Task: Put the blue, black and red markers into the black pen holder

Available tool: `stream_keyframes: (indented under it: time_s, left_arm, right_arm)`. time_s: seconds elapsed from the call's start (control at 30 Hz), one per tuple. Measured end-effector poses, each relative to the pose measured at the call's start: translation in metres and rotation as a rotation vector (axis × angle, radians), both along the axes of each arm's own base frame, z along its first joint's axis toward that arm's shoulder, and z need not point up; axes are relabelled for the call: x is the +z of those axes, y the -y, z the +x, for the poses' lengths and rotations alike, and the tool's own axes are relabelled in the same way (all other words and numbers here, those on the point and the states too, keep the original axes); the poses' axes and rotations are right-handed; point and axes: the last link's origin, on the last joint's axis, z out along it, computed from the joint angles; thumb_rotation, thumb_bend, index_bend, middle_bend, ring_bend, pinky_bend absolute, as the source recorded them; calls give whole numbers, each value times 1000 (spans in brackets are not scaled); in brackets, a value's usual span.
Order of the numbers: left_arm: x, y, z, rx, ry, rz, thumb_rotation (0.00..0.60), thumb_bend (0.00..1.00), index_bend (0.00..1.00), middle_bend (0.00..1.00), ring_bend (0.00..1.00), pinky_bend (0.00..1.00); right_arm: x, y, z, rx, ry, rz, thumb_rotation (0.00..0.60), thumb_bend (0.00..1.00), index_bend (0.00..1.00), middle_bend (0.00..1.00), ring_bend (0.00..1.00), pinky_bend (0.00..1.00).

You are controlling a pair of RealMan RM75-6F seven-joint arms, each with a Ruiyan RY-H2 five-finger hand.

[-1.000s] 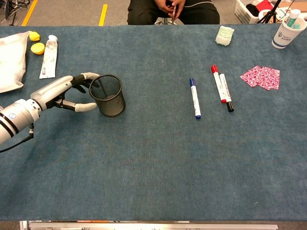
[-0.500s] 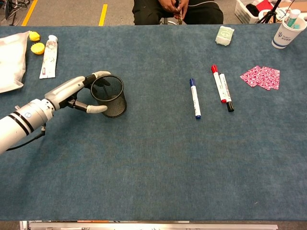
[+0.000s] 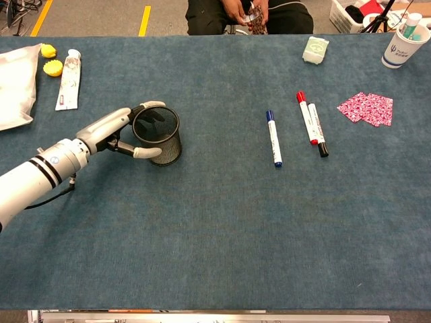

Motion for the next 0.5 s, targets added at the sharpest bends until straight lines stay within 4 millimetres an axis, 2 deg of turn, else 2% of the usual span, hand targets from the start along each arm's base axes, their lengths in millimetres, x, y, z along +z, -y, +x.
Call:
stream_keyframes:
  time_s: [0.23, 0.3, 0.43, 0.5]
  left_arm:
    - [-5, -1, 5, 7, 22, 0, 360, 141, 80, 216, 179, 236]
    - [-7, 0, 6, 10, 33, -1, 386, 141, 105, 237, 188, 238]
    - [-10, 0, 10, 15, 50, -4, 559, 143, 202, 304, 241, 239]
    - [-12, 1, 12, 19, 66, -4, 593, 144, 242, 341, 273, 244]
  right_arm:
    - [4, -2, -1, 0, 0, -13, 600, 315, 462, 408, 293, 318]
    - [5, -2, -2, -1, 1, -16, 600, 315, 462, 409, 293, 318]
    - [6, -2, -2, 2, 4, -20, 600, 316, 462, 410, 293, 318]
    - [6, -3, -2, 4, 5, -19, 600, 317, 462, 410, 293, 318]
